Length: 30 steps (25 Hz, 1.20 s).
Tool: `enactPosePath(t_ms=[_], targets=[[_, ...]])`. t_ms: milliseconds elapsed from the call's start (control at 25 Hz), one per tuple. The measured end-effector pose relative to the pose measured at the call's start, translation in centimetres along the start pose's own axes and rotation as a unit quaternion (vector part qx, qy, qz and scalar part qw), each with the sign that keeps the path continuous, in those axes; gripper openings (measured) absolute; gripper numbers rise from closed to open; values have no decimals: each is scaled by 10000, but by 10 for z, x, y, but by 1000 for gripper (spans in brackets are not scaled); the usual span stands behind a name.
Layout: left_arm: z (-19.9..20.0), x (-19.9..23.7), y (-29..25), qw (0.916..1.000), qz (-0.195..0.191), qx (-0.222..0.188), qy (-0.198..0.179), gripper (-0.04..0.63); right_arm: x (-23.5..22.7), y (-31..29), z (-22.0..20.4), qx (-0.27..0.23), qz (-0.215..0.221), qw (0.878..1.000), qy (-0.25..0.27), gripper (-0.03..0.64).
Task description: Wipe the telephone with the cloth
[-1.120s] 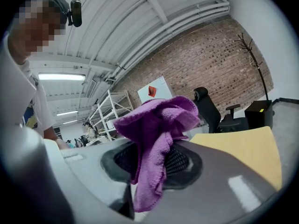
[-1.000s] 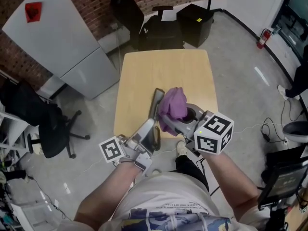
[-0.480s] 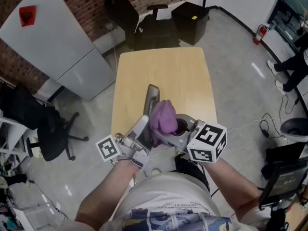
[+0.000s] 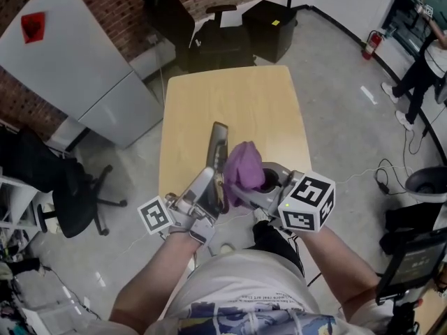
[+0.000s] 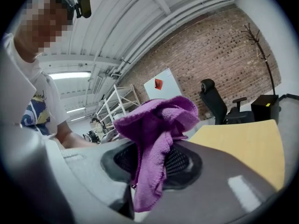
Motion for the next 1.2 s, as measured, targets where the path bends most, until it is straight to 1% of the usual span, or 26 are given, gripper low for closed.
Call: enactPosePath(t_ms=[200, 320, 440, 600, 760, 920, 1080, 1200], targets=[[0, -2, -5, 10000, -59, 26, 42, 253, -32, -2, 25, -319, -463, 9984, 39, 114], [2, -7, -9, 9999, -110, 18, 100, 253, -40, -9, 34, -342, -512, 9981, -13, 114], [3, -8, -8, 9998, -140, -59, 100, 253, -34, -16, 31, -253, -335, 9991, -13, 114], [7, -9, -3, 9998, -135, -137, 25, 253, -17, -23, 21, -107, -69, 9999, 30, 114], [12, -9, -3, 9998, -115, -185, 28, 253, -3, -29, 14, 66, 201, 9998, 69, 114], [15, -9, -5, 9997, -134, -197, 56, 253, 4, -28, 5, 230, 306, 9992, 91, 114], [19, -6, -8, 9996, -160, -201, 63, 253, 7, -25, -5, 461, 498, 9977, 65, 114], [21, -4, -10, 9996, -162, -202, 71, 253, 5, -21, -5, 562, 507, 9971, 111, 114]])
Point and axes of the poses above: the fingertips, and each gripper's own axes: y backward along the fingers, x to its left, z out of its top, the point moved 10 cm from there along y, backward along the fingers, and after that the axes turned 4 degrees about -x, right-handed, at the moved point
